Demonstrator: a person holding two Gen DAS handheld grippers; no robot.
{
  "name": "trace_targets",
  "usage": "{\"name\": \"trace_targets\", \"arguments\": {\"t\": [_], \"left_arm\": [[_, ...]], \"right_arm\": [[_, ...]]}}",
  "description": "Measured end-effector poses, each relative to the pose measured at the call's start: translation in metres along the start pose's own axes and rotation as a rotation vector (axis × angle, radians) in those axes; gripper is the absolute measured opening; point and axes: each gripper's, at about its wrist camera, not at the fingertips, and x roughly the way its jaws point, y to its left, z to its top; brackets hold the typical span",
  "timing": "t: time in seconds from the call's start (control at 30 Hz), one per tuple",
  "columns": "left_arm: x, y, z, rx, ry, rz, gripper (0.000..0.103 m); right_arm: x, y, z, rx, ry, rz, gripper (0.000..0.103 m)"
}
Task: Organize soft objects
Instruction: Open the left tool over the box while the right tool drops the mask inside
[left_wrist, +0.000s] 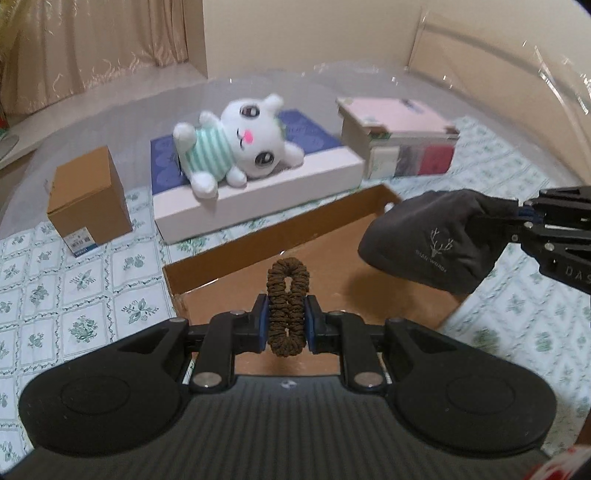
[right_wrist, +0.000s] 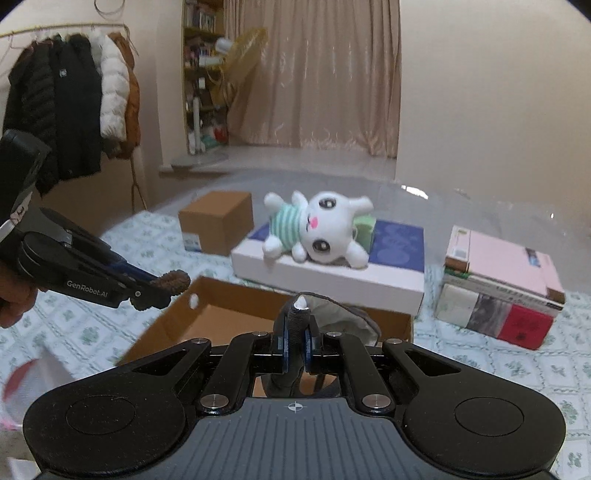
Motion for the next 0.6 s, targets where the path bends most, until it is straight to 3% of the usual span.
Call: {"name": "trace_targets", "arguments": {"t": [0.13,0.27,0.3,0.33,0.37,0.4,0.6], "left_arm": [[0.025,0.003,0.003,0.024,0.035,0.015,0.022],[0.043,0.004,0.004,0.022,0.066,0.034,0.048],[0.044,0.004,0.004,0.024,0.064,0.036,0.051],[0.044,0.003,0.004,0.023,0.062,0.032,0.051],[0.043,0.004,0.004,0.018,0.062,0.029,0.053],[0.041,0.004,0.004,0.013,0.061,0.03,0.055],[0.018,0.006,0.003,-0.006,0.025,0.032,0.056]], "right_arm": [[0.024,-0.01,-0.004,0.023,0.021,0.006,0.008],[0.042,-0.017,-0.008,0.055,0.052,0.032,0.011],[0.046,-0.019,-0.009,0.064,0.062,0.039,0.016],[0.048,-0.021,-0.009,0.074,0.066,0.038,0.033],[0.048,-0.022,-0.009,0.082,0.065,0.04,0.057],[0.046,-0.025,-0.01,0.095,0.058,0.042,0.063],[0.026,-0.022,-0.008,0.104,0.047,0.032,0.065]]}}
